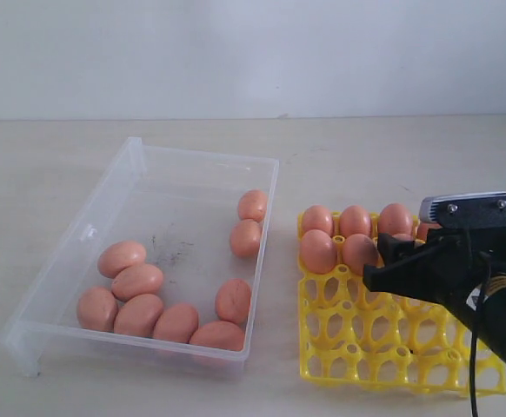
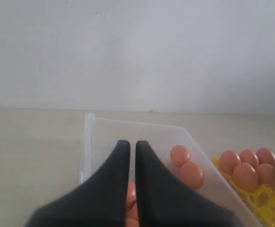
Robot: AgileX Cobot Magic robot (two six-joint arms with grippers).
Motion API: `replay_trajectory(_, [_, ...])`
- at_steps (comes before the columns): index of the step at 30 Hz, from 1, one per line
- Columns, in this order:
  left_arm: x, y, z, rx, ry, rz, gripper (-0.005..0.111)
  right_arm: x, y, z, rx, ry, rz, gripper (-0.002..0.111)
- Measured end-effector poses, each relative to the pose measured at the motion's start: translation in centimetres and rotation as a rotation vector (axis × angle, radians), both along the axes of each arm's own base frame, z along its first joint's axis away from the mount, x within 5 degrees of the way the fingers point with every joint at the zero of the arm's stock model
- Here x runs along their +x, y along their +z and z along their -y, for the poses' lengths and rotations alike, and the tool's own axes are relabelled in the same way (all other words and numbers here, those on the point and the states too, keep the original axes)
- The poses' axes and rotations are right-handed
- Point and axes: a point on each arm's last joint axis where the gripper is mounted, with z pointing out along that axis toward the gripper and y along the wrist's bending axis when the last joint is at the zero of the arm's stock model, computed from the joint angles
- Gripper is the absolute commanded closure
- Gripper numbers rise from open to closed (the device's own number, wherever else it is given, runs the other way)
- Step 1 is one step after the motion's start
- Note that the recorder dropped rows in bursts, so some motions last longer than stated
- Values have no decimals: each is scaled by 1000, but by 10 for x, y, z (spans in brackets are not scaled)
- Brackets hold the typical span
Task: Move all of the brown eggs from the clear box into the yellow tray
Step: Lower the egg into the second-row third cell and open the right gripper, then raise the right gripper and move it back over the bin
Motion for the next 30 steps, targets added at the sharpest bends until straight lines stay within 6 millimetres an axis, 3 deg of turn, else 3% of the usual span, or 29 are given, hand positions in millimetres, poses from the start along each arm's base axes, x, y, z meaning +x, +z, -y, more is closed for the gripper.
replay_trajectory(9, [0, 0, 0, 0, 0, 0, 103, -6, 49, -1, 47, 44, 120, 58])
replay_trajectory(11, [0, 0, 0, 0, 0, 0, 103, -10, 61, -3, 49, 94, 140, 63])
replay_trajectory(14, [0, 0, 0, 0, 0, 0, 103, -14, 80, -11, 90, 171, 138, 81])
replay_trajectory(18, [0, 0, 0, 0, 0, 0, 103, -6, 110, -42, 66, 330, 29, 109])
replay_trajectory(24, [0, 0, 0, 0, 0, 0, 103, 10, 173, -95, -64, 460, -80, 108])
replay_trajectory(27, [0, 0, 0, 0, 0, 0, 103, 17, 194, -120, -104, 492, -122, 108])
replay_trajectory(30, [0, 0, 0, 0, 0, 0, 103, 28, 203, -142, -151, 505, -183, 108])
